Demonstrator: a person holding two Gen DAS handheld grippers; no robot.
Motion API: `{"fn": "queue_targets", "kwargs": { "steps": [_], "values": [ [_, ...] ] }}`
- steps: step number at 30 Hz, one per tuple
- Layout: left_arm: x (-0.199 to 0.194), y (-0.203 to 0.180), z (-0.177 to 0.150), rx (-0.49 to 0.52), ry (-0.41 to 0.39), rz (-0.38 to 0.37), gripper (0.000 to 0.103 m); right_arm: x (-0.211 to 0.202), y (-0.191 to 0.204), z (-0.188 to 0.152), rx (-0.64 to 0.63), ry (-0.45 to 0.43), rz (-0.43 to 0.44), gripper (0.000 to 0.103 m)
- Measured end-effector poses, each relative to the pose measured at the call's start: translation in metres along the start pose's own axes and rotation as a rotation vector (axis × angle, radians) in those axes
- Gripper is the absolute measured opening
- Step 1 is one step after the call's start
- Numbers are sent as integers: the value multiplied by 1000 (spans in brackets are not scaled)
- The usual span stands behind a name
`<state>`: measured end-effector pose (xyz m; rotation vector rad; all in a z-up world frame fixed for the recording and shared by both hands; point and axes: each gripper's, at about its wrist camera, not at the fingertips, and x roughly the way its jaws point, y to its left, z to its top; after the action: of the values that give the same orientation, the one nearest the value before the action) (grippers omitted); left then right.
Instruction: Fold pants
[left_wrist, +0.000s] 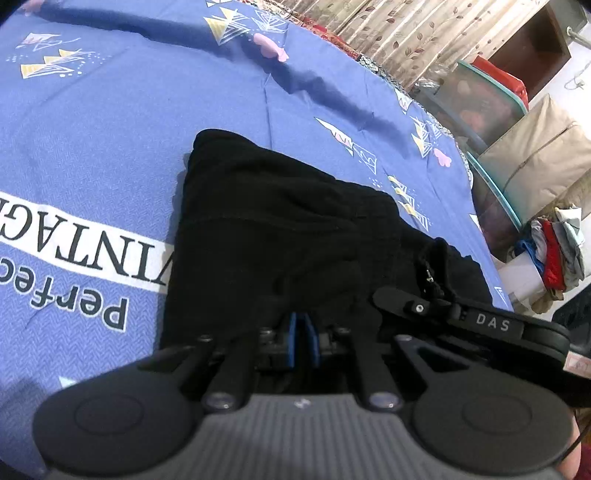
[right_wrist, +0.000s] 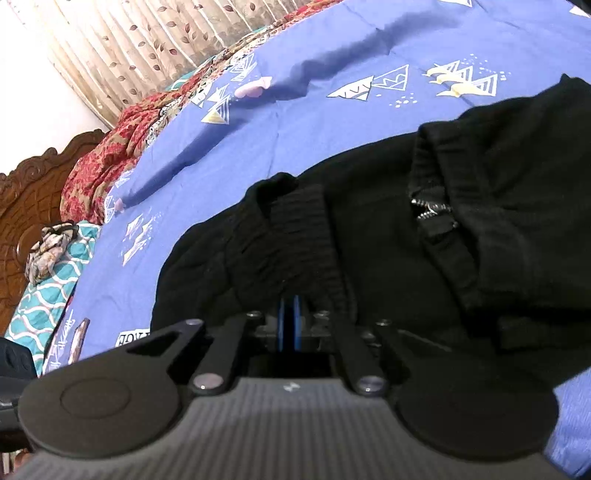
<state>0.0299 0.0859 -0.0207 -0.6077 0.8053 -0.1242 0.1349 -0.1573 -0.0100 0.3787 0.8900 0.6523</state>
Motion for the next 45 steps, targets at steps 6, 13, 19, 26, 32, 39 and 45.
{"fn": "queue_targets", "kwargs": {
  "steps": [6,13,19,26,32,39,45],
  "values": [
    [-4,-2,-1,5,-2,11,10,-15,7,2,2,-39,4,14],
    [-5,-1,-3,2,-5,10,10,-13,42,34,-79,-103,54,15],
    [-6,-2,-2,1,-1,12,10,26,50,46,-80,-26,47,15],
    [-7,-4,-3,16,0,3,11,43,-3,39,17,22,-80,0],
    [-20,-12,-3,15,-20,-16,28,15,4,32,-16,-41,-122,10],
    [-47,-19,-10,25,-69,-51,37,-41,7,3,-87,-135,-5,12],
    [-44,-21,-12,24,-54,-34,37,-36,8,-6,-122,-79,30,13]
  ]
}}
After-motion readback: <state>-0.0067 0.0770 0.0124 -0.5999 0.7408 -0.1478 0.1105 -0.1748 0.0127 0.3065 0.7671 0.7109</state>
